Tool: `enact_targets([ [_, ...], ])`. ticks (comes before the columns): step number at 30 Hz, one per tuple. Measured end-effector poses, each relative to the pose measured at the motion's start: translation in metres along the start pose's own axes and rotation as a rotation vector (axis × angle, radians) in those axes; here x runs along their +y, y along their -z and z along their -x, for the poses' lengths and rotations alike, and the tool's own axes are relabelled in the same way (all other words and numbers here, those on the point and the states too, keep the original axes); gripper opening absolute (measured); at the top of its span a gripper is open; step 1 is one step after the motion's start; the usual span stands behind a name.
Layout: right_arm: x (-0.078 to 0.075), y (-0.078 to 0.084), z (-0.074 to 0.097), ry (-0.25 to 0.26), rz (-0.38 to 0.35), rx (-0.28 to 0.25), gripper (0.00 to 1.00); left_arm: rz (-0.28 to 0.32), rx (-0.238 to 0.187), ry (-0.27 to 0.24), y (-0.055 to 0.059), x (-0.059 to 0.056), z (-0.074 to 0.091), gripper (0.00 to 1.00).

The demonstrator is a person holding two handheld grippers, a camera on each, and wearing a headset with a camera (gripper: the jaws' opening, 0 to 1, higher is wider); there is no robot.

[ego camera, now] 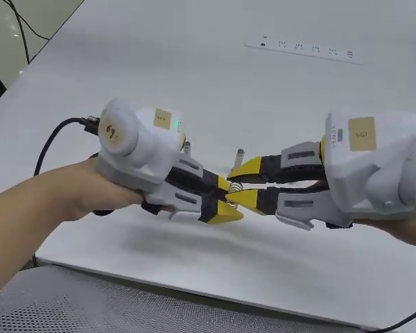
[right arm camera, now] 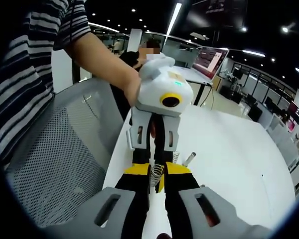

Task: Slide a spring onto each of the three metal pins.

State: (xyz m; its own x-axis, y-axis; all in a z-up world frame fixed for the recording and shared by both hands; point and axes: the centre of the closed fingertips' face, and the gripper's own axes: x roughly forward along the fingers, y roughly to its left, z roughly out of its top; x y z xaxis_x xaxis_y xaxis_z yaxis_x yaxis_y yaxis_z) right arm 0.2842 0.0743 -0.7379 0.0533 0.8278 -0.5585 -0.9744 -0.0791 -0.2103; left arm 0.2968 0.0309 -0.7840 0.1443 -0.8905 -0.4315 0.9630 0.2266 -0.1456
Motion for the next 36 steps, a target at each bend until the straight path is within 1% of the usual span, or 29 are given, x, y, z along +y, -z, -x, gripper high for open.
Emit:
enact_targets([
  [4, 0.001, 0.000, -0.002, -0.003, 0.009, 0.008, 0.07, 0.001, 0.011, 0.005, 0.002, 0.000, 0.000, 0.03],
  [7, 0.001, 0.001, -0.003, -0.007, 0.010, 0.020, 0.07, 0.028, 0.019, 0.009, 0.003, -0.001, -0.001, 0.03],
  [11, 0.000, 0.003, -0.003, -0.011, 0.013, 0.034, 0.07, 0.039, 0.021, 0.006, 0.003, -0.001, 0.000, 0.04],
  [18, 0.002, 0.003, -0.004, -0.020, 0.036, 0.052, 0.07, 0.036, 0.027, 0.000, 0.004, -0.002, 0.000, 0.05],
  [22, 0.000, 0.000, -0.004, -0.015, 0.039, 0.049, 0.07, 0.043, 0.025, -0.017, 0.004, 0.000, 0.002, 0.09],
  [23, 0.000, 0.000, -0.004, -0.014, 0.040, 0.050, 0.07, 0.048, 0.015, -0.019, 0.003, 0.001, 0.003, 0.10],
  [24, 0.000, 0.000, -0.004, -0.014, 0.039, 0.049, 0.07, 0.053, 0.003, -0.017, 0.001, 0.001, 0.004, 0.11],
  [28, -0.002, 0.000, -0.005, -0.009, 0.045, 0.051, 0.07, 0.053, -0.005, -0.038, -0.001, 0.005, 0.007, 0.11],
  [30, -0.002, 0.000, -0.005, -0.010, 0.046, 0.051, 0.07, 0.052, -0.003, -0.043, 0.000, 0.005, 0.008, 0.13],
  [34, -0.003, 0.002, -0.006, -0.005, 0.061, 0.067, 0.07, 0.051, 0.004, -0.051, 0.003, 0.006, 0.011, 0.13],
  [36, -0.004, 0.002, -0.006, -0.003, 0.060, 0.066, 0.07, 0.061, 0.006, -0.056, 0.004, 0.007, 0.014, 0.14],
])
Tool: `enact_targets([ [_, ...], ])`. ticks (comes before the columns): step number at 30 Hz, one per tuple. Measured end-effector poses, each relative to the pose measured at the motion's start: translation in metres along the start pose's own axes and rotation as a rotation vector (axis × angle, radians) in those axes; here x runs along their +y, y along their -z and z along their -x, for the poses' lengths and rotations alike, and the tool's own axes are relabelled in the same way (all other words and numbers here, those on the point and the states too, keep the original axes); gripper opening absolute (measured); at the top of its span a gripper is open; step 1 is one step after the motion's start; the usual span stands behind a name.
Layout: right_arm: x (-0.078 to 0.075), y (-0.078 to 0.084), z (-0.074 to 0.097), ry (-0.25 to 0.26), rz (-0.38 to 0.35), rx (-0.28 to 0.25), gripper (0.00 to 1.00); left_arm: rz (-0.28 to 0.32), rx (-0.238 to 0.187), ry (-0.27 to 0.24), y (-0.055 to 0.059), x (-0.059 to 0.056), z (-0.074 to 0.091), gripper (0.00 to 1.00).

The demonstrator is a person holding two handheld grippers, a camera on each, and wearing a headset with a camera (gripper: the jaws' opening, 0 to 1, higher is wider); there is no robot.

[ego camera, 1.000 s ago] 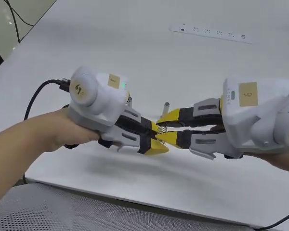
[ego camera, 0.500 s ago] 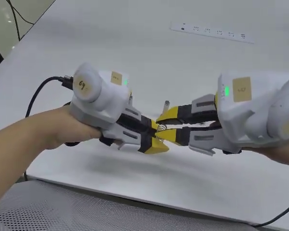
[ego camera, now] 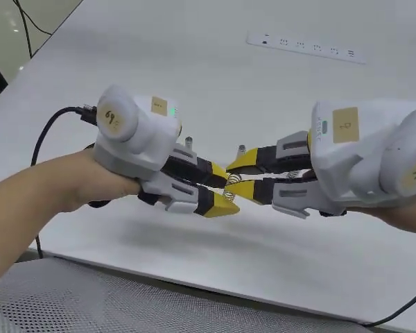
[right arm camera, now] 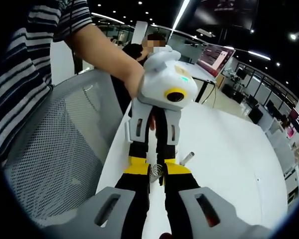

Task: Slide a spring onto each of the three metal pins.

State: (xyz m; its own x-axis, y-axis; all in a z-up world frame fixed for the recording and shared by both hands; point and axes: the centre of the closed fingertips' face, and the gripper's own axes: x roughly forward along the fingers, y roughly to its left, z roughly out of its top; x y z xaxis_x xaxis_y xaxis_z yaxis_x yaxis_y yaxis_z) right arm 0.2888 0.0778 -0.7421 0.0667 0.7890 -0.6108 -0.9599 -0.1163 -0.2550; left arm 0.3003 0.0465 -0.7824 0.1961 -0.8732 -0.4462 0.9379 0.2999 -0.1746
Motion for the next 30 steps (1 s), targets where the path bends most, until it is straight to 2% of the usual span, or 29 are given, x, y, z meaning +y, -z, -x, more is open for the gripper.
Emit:
enact_targets([
  [12, -0.007, 0.010, 0.001, 0.021, 0.017, 0.032, 0.07, 0.053, -0.009, -0.076, 0.006, 0.017, 0.027, 0.25],
  [18, -0.009, 0.013, 0.001, 0.028, 0.020, 0.041, 0.07, 0.069, -0.018, -0.089, 0.007, 0.019, 0.035, 0.27],
  [25, -0.012, 0.015, 0.002, 0.047, 0.023, 0.046, 0.07, 0.090, -0.005, -0.097, 0.013, 0.018, 0.040, 0.30],
  [30, -0.016, 0.020, 0.003, 0.067, 0.023, 0.054, 0.07, 0.104, -0.004, -0.114, 0.018, 0.021, 0.050, 0.35],
])
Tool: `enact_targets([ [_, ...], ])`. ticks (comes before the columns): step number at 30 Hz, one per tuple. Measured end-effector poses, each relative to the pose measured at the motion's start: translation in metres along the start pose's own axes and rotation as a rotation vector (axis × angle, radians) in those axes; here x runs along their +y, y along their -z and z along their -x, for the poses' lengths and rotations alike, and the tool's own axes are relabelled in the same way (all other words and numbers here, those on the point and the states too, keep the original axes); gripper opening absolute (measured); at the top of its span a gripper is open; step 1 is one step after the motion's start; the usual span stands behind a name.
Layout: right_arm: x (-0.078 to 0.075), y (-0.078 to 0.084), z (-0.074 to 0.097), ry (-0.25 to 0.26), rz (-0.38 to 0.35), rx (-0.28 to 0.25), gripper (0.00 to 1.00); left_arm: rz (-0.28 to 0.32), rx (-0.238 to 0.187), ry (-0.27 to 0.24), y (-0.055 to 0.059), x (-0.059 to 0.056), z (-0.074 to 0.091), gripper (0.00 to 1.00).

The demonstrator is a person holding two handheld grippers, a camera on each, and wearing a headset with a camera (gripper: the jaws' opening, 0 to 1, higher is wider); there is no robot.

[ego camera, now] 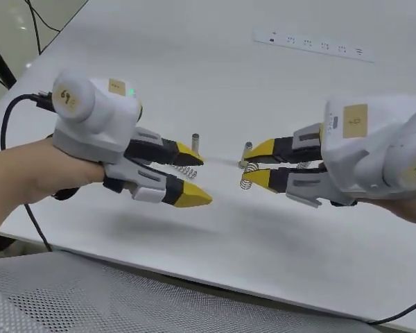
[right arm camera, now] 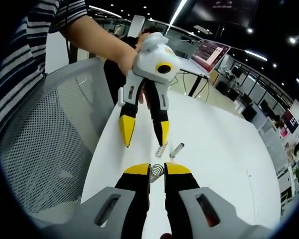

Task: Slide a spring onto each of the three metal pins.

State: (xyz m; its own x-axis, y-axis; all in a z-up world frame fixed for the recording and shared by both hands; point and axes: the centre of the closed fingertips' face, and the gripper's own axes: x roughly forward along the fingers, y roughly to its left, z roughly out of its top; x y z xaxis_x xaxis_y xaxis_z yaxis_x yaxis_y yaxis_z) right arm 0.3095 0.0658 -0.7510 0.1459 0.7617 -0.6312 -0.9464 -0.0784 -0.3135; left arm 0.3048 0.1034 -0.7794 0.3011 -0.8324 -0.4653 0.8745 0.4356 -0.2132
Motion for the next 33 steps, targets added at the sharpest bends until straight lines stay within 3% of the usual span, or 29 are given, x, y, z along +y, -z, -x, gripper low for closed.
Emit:
enact_targets([
  [10, -0.004, 0.008, 0.000, 0.024, -0.019, 0.012, 0.07, 0.042, 0.004, -0.102, 0.018, 0.026, 0.034, 0.54],
  [22, -0.008, 0.013, -0.003, 0.054, -0.046, 0.017, 0.07, 0.067, -0.053, -0.168, 0.020, 0.040, 0.053, 0.81],
  [23, -0.008, 0.013, -0.003, 0.054, -0.048, 0.019, 0.07, 0.074, -0.055, -0.179, 0.021, 0.042, 0.054, 0.83],
  [24, -0.008, 0.014, -0.003, 0.056, -0.050, 0.022, 0.07, 0.079, -0.059, -0.228, 0.022, 0.051, 0.056, 0.87],
  [27, -0.010, 0.016, -0.004, 0.059, -0.053, 0.028, 0.07, 0.094, -0.070, -0.256, 0.022, 0.056, 0.060, 0.98],
  [33, -0.014, 0.016, -0.006, 0.071, -0.055, 0.030, 0.07, 0.096, -0.086, -0.258, 0.021, 0.057, 0.061, 0.98],
])
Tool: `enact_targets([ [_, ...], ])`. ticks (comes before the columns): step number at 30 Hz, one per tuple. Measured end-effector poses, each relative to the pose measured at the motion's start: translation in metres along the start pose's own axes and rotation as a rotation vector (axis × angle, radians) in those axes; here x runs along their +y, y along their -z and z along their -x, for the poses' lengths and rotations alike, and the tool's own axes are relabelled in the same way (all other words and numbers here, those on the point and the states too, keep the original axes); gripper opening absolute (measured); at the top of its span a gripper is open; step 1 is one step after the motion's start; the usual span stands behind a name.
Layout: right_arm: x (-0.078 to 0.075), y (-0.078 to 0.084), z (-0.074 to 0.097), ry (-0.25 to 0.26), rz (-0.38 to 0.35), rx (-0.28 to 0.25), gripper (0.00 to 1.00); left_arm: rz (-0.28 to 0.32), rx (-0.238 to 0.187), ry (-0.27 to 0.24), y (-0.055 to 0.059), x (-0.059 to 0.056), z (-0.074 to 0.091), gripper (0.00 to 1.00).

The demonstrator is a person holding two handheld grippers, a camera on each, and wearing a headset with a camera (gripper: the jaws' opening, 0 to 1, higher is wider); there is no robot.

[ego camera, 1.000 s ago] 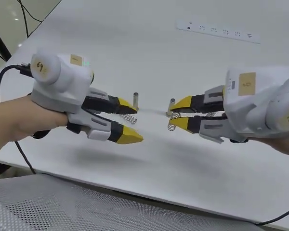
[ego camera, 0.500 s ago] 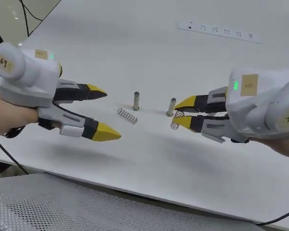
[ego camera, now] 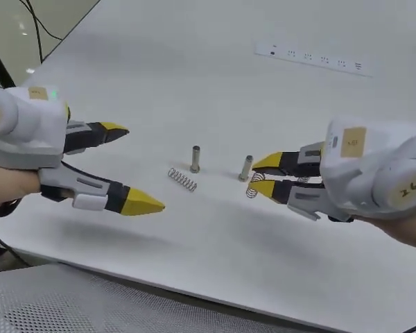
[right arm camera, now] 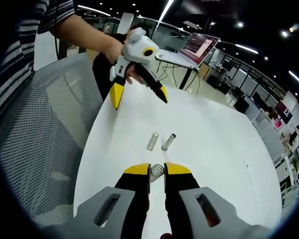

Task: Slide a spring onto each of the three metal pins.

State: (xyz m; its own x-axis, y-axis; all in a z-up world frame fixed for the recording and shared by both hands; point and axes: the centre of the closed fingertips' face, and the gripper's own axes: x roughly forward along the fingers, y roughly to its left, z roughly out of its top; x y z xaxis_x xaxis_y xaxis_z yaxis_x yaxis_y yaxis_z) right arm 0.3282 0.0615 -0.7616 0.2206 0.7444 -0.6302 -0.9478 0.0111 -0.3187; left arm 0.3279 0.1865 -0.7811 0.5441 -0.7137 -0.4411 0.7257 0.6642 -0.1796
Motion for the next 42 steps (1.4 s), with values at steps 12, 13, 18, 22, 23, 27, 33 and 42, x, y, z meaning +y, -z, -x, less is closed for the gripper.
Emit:
enact_targets([
  [12, -0.018, 0.003, -0.002, 0.036, -0.036, -0.001, 0.07, -0.003, -0.021, -0.008, -0.003, 0.000, 0.003, 0.98],
  [13, -0.022, 0.001, -0.002, 0.044, -0.043, -0.005, 0.07, 0.001, -0.021, -0.007, -0.002, 0.000, 0.003, 0.98],
  [18, -0.036, 0.001, -0.006, 0.058, -0.046, 0.003, 0.07, 0.007, -0.018, -0.002, 0.001, -0.002, 0.003, 0.98],
  [22, -0.046, 0.000, -0.008, 0.073, -0.044, 0.009, 0.07, 0.010, -0.024, -0.002, 0.001, -0.002, 0.003, 0.98],
  [23, -0.049, 0.001, -0.009, 0.080, -0.047, 0.010, 0.07, 0.010, -0.023, -0.003, 0.002, -0.003, 0.003, 0.98],
  [27, -0.060, -0.001, -0.009, 0.105, -0.066, 0.006, 0.07, 0.010, -0.024, -0.004, 0.002, -0.002, 0.004, 0.98],
  [33, -0.068, -0.001, -0.010, 0.118, -0.141, -0.011, 0.07, 0.013, -0.029, -0.008, 0.002, -0.002, 0.004, 0.98],
  [42, -0.069, 0.004, -0.013, 0.118, -0.172, 0.000, 0.07, 0.017, -0.033, -0.011, 0.002, -0.001, 0.004, 0.97],
])
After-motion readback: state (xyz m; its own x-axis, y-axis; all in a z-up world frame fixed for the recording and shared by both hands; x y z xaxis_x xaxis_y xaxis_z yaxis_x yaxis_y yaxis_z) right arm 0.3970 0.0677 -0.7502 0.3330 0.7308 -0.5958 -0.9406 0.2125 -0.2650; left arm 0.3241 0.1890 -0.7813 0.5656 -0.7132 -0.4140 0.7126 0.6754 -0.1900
